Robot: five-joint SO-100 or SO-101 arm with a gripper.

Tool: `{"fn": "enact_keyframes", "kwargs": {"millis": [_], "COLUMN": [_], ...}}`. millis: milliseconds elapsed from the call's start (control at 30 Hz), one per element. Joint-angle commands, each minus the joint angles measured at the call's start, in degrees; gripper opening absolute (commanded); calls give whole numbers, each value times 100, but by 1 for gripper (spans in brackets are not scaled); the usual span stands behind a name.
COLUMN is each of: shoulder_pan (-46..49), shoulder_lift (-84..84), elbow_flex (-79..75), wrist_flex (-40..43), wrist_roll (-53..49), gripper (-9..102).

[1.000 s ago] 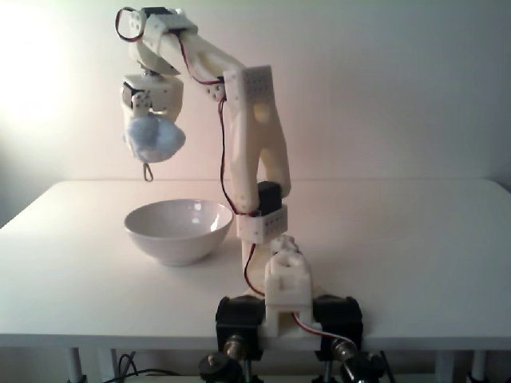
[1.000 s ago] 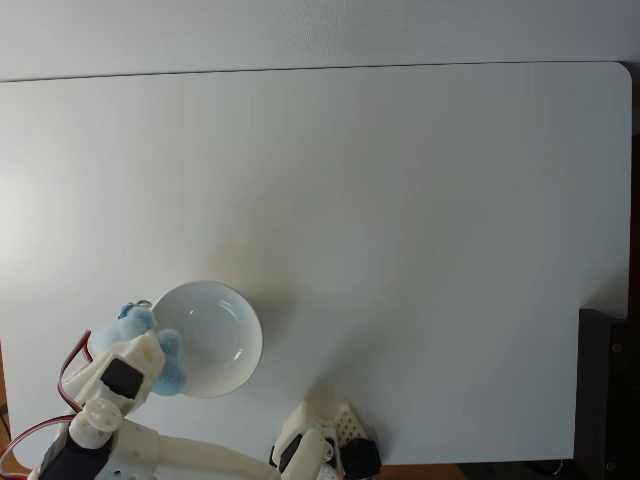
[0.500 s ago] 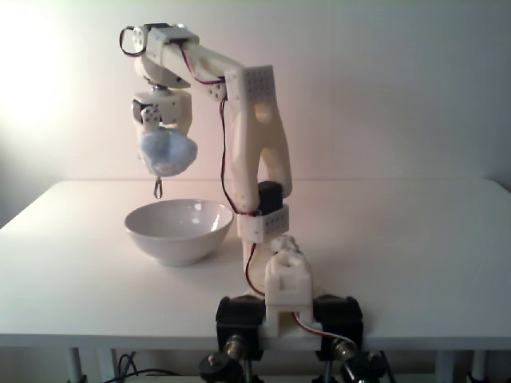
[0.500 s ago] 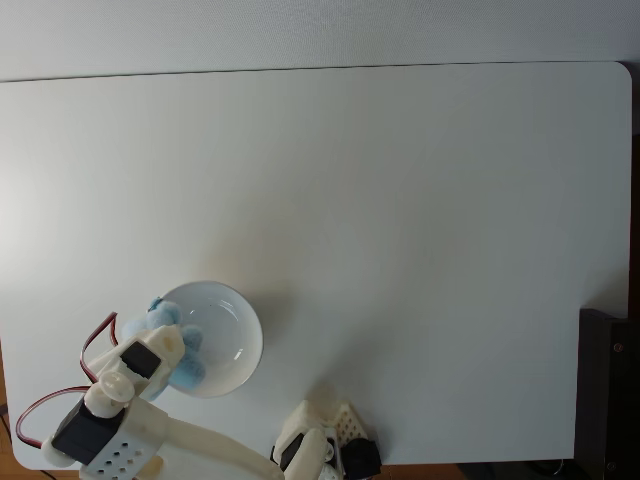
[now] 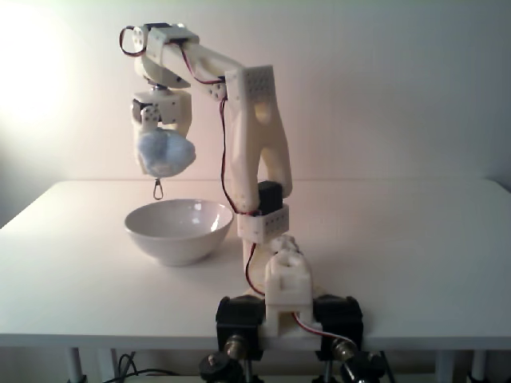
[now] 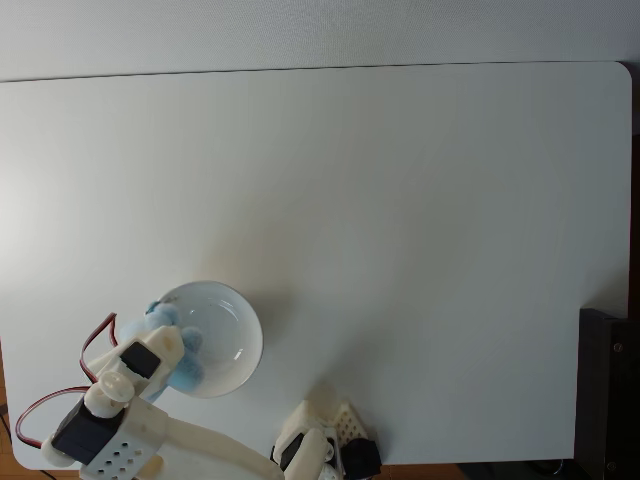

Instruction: Grasp a skyblue doll and put it into the bowl.

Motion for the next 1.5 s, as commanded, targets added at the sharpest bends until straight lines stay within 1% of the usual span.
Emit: {"fn": "enact_keyframes", "kwargs": {"millis": [0, 200, 300, 667, 767, 1033, 1167, 1267, 1467], "shoulder_pan": [105, 316, 483, 633, 633, 642, 642, 642, 642], "shoulder_lift": [123, 237, 290, 677, 694, 633, 624, 624, 659], "elbow_flex": [-70, -79, -79, -211, -193, -193, -193, -193, -193], "wrist_flex": [35, 26, 9, -44, -44, -44, -44, -44, -35], "wrist_roll": [-26, -26, -18, -18, -18, -53, -352, -413, -413], "gripper": [24, 36, 40, 44, 47, 62, 67, 69, 69]}}
